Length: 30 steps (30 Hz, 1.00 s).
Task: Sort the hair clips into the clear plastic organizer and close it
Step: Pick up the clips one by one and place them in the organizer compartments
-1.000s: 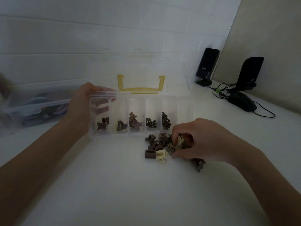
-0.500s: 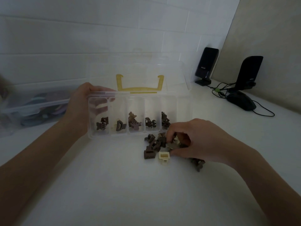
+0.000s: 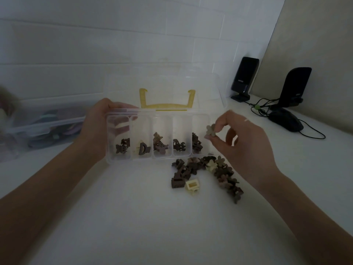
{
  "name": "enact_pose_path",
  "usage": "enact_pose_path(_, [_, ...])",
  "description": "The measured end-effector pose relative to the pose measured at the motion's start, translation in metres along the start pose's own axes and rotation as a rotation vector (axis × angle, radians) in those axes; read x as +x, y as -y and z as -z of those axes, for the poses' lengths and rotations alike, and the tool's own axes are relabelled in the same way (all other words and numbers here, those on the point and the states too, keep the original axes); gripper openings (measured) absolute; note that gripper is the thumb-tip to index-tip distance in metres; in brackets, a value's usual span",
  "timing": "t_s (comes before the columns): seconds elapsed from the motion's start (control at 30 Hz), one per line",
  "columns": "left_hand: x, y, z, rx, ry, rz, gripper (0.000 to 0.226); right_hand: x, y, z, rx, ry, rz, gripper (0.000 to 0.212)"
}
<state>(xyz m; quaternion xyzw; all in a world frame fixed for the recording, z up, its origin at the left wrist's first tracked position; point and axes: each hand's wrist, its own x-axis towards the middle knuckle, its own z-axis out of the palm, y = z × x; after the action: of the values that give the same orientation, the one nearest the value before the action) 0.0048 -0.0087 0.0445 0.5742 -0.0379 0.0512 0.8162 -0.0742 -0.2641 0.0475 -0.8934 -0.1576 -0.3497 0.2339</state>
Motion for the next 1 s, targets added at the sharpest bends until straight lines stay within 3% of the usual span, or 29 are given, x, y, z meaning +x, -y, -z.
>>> enact_pose_path(0.2, [-0.001, -0.001, 0.000, 0.002, 0.001, 0.007, 0.032, -0.001, -0.007, -0.015, -0.139, 0.084, 0.087, 0.021])
enact_pose_path(0.47, [0.000, -0.002, 0.001, -0.008, 0.004, 0.006, 0.026, 0.004, -0.019, 0.012, -0.190, 0.010, -0.041, 0.014])
enact_pose_path(0.63, [0.000, -0.001, 0.001, -0.021, -0.011, 0.009, 0.029, 0.003, -0.026, 0.006, -0.301, 0.254, 0.058, 0.020])
enact_pose_path(0.8, [0.000, -0.001, 0.000, -0.009, -0.009, 0.023, 0.030, 0.009, -0.021, 0.021, -0.050, 0.243, 0.005, 0.012])
enact_pose_path(0.93, [0.001, -0.001, 0.001, -0.013, -0.039, 0.031, 0.027, 0.010, -0.011, 0.034, -0.083, 0.600, -0.044, 0.020])
enact_pose_path(1.0, [0.001, -0.001, 0.000, -0.012, -0.051, 0.039, 0.026, 0.009, -0.006, 0.033, -0.200, 0.666, -0.034, 0.020])
